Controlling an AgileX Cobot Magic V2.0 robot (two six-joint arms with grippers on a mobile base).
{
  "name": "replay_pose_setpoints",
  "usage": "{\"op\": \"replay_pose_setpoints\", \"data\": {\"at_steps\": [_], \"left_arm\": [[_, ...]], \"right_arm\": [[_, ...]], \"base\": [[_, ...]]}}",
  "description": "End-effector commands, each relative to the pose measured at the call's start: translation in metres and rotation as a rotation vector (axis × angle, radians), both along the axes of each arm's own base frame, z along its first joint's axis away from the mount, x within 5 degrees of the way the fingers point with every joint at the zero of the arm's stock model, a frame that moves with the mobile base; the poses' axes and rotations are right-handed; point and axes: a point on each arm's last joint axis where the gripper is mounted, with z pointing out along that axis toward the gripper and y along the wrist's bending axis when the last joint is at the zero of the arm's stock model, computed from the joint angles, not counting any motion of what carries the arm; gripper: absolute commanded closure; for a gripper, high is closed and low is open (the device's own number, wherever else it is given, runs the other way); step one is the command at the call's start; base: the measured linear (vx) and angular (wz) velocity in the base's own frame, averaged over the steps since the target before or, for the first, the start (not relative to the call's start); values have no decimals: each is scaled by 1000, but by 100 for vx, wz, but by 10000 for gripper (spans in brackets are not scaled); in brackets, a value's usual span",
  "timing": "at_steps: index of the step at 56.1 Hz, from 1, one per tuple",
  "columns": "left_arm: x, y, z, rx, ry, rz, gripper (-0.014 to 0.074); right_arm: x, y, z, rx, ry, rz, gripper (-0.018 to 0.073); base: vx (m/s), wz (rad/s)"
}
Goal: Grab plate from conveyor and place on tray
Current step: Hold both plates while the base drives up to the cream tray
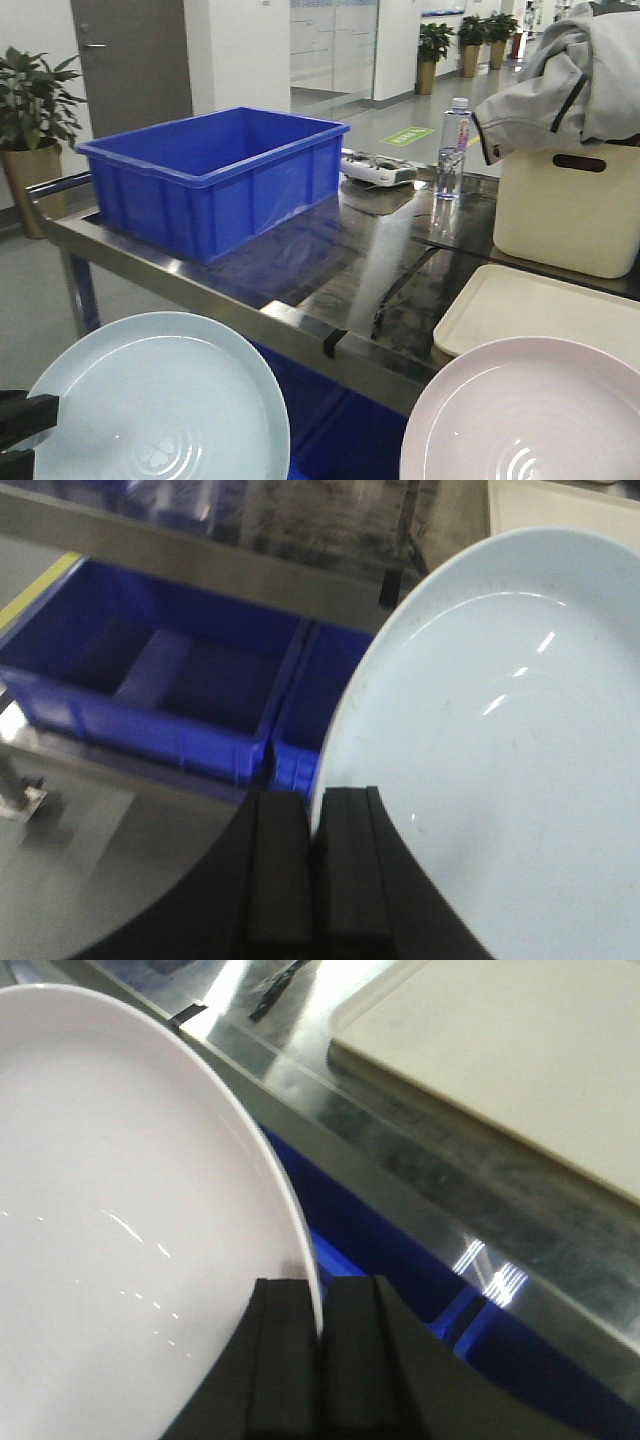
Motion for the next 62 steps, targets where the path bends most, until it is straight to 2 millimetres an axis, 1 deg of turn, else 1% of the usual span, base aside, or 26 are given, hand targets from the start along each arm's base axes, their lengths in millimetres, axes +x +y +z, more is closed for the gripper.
{"op": "replay_pose_setpoints", "data": {"at_steps": [1, 37, 50, 62], "left_arm": [[1, 0, 19, -54, -111, 18, 594], [1, 0, 19, -54, -111, 18, 594], [1, 0, 19, -54, -111, 18, 594], [1, 0, 19, -54, -111, 18, 594]], "right_arm": [[2, -1, 15, 17, -101, -12, 568], [2, -1, 15, 17, -101, -12, 568], [2, -1, 15, 17, -101, -12, 568], [2, -1, 15, 17, -101, -12, 568]], "base": [[43, -45], [37, -53], [26, -55], [14, -36]]}}
